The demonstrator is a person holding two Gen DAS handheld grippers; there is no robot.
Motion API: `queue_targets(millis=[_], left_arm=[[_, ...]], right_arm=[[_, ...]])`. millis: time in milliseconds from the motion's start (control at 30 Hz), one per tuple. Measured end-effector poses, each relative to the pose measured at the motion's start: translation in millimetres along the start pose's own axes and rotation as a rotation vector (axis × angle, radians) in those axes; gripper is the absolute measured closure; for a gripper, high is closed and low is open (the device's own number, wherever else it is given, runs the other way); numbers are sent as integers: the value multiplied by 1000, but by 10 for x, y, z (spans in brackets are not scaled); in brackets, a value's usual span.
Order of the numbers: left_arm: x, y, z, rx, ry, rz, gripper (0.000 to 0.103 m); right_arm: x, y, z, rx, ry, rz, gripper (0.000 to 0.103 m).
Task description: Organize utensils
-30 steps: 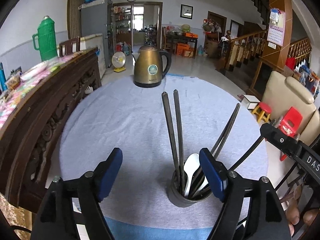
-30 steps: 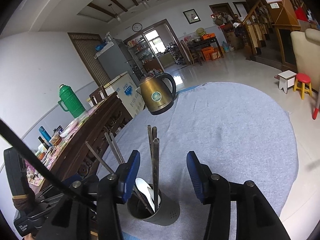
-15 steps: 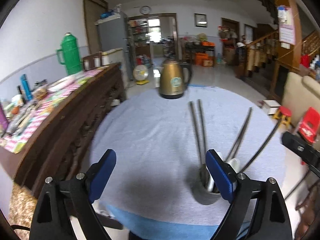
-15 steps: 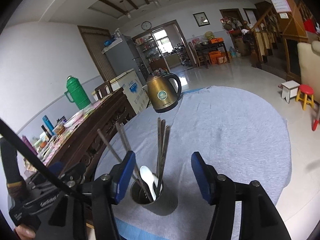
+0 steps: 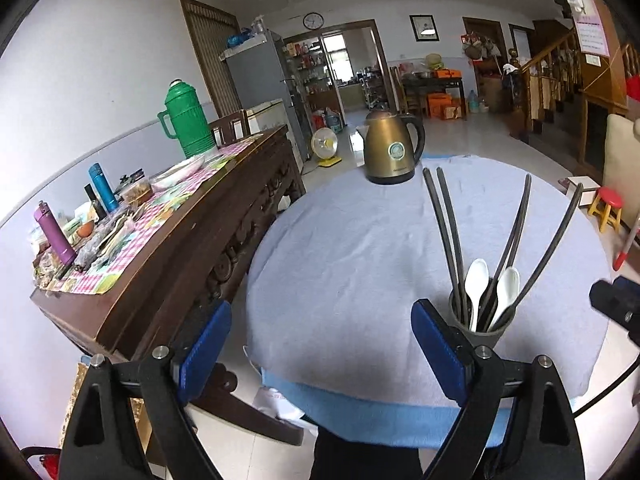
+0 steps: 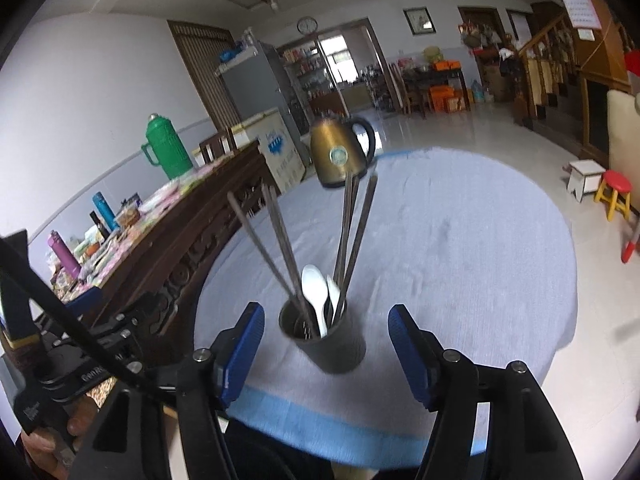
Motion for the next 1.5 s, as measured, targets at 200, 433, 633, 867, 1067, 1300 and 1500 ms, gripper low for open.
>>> queue_targets(millis=[200,433,633,867,1067,1300,1500], left_arm=[[-97,23,-130,26,-17,-3,12],[-183,25,-283,30,-18,-25,12],[-192,39,-413,39,-18,-25,12],[-193,44,-500,55,-19,-30,12],[-184,84,-563,63,-11,-26,12],[-187,110,-618,66,7,-30,12],[-219,112,-650,69,14,-46,12]], right_arm=[[-64,135,17,-39,7,10,34],[-190,183,-130,-10,29,-20,33],[-267,213,-277,25,58,-37,33],[-267,222,-373,56,96,-35,33],[-272,214,-428,81,120,-30,33],[-286,215,-435,87,126,-16,33],[-304,213,-458,97,134,-23,33]])
Point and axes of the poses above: each gripper's, at about its wrist camera, not at the fingertips, and z roughly the way its jaws point, x to its right, y to its underside, the point moved 4 cm from there along z, roughly the way its jaws point, and after that the axes turned 4 degrees about -y, right-handed, at the moved point
